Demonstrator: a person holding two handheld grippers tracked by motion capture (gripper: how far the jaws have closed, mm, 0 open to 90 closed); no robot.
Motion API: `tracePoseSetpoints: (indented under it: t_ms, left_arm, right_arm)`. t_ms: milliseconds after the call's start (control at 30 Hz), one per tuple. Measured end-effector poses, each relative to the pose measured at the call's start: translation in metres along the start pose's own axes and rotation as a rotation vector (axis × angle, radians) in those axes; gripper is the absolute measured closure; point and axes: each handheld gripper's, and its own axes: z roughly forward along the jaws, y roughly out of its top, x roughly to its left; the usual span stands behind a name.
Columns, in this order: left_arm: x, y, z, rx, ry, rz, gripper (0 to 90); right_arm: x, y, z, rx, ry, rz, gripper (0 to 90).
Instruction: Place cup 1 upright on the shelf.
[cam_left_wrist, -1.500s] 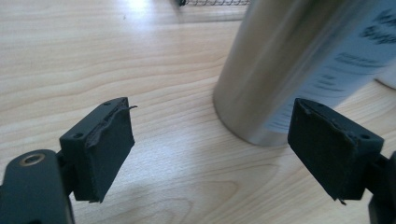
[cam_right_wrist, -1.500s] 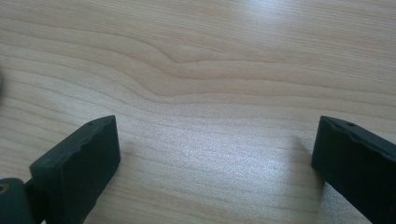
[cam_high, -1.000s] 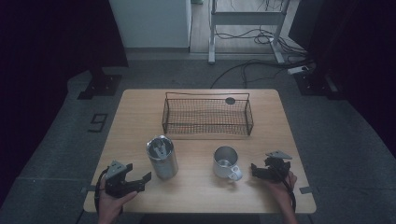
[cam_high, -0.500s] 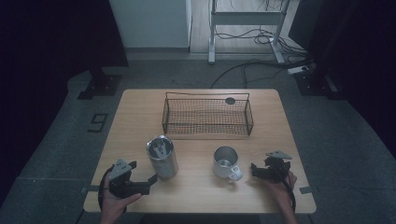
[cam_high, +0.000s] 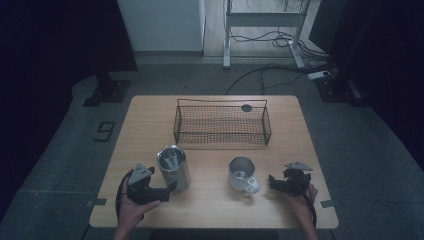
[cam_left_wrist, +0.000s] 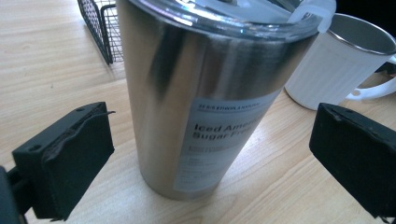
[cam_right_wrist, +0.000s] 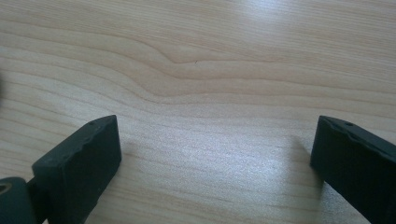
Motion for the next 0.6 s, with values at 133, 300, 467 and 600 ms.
tracePoseSetpoints:
  t_ms: [133,300,467,600]
  left_arm:
    - [0.002,0.001,0.004,-0.007,-0.042,0.007,5.4]
    - [0.011,0.003,0.006,-0.022,-0.063,-0.062,14.3]
    - [0.013,0.004,0.008,0.008,-0.072,-0.053,13.8]
    - [0.013,0.003,0.010,0.026,-0.066,-0.055,13.2]
  right_arm:
    - [0.000,0.000,0.000,0.000,0.000,0.000,1.6]
    - [0.000,0.000,0.000,0.000,0.000,0.000,1.6]
    - [0.000,0.000,0.000,0.000,0.000,0.000,1.6]
    - [0.000,0.000,0.000,0.000,0.000,0.000,1.6]
